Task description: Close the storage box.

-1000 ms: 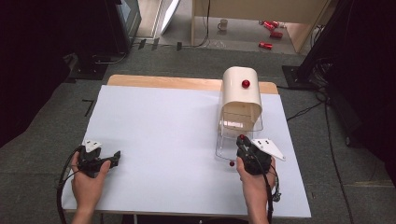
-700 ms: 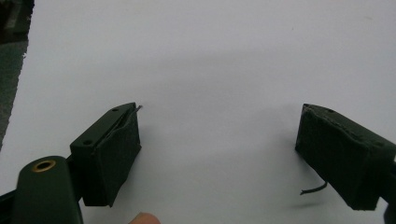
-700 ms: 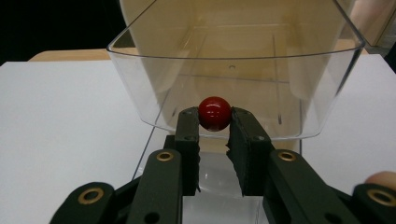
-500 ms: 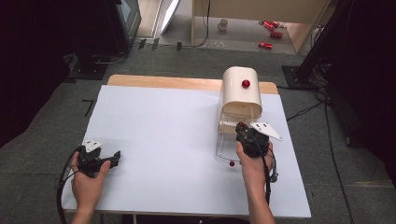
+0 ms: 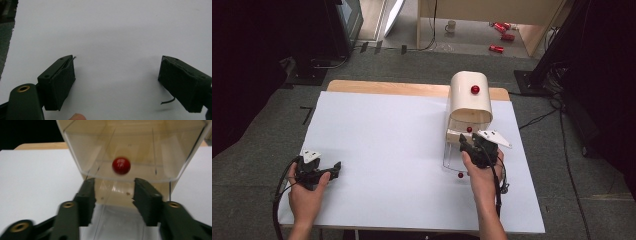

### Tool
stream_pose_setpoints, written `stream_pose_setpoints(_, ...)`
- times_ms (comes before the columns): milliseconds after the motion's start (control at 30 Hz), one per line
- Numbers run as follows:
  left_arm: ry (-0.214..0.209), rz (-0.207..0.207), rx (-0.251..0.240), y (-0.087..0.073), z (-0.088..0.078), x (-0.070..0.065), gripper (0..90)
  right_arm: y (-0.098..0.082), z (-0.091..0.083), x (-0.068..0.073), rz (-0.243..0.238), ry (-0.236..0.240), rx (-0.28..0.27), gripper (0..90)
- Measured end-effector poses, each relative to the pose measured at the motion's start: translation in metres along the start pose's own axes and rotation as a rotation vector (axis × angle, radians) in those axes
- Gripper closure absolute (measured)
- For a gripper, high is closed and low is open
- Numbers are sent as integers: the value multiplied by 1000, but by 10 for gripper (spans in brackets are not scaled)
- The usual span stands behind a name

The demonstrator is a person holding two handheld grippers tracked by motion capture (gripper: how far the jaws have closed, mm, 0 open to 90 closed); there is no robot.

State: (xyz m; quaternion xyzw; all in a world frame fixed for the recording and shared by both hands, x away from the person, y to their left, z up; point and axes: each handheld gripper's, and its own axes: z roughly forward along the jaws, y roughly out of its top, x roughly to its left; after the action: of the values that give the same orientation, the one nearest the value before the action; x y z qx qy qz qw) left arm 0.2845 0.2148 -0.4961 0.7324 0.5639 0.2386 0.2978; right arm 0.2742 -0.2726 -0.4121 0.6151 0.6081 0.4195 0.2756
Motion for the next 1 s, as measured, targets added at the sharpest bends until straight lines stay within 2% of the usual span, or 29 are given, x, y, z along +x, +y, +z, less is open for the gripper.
stream_pose_setpoints(100,0,0,-1,0,0,0,138,-10,-7,2,-2,10,20,396)
stream_pose_setpoints(167,1,1,0,0,0,0,138,-14,-11,3,-3,10,23,379)
stream_pose_setpoints(200,1,1,-1,0,0,0,138,-20,-18,4,-10,15,20,332)
stream_pose_setpoints(267,1,1,-1,0,0,0,138,-27,-25,5,-18,13,18,299)
stream_pose_setpoints(467,2,1,-1,0,0,0,138,-48,-44,10,-33,-59,18,197)
stream_pose_setpoints(800,2,2,-2,0,0,0,138,-72,-59,8,-6,-81,20,195)
stream_pose_setpoints(967,2,1,-1,0,0,0,138,-88,-60,11,7,-90,25,239)
stream_pose_setpoints(1000,2,1,-1,0,0,0,138,-96,-58,11,12,-91,29,276)
